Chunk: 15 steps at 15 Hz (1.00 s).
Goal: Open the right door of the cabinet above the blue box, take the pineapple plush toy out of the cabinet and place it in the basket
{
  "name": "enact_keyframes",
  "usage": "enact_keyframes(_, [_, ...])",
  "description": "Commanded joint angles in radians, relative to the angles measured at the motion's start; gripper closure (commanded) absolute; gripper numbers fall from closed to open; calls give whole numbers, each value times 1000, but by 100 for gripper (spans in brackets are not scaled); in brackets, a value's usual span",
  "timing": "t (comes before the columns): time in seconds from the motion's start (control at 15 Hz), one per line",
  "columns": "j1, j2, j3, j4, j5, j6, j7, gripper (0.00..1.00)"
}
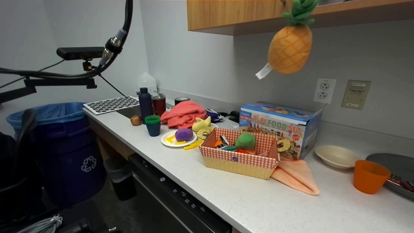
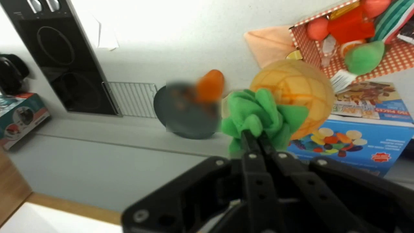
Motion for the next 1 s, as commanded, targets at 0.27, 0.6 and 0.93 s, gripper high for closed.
enact_keyframes(0.27, [38, 108, 12, -60, 12, 89, 16, 99])
enact_keyframes(0.6, [63, 145, 34, -120, 11, 160, 14, 99])
enact_keyframes(0.93, [82, 165, 55, -151, 14, 215, 16, 99])
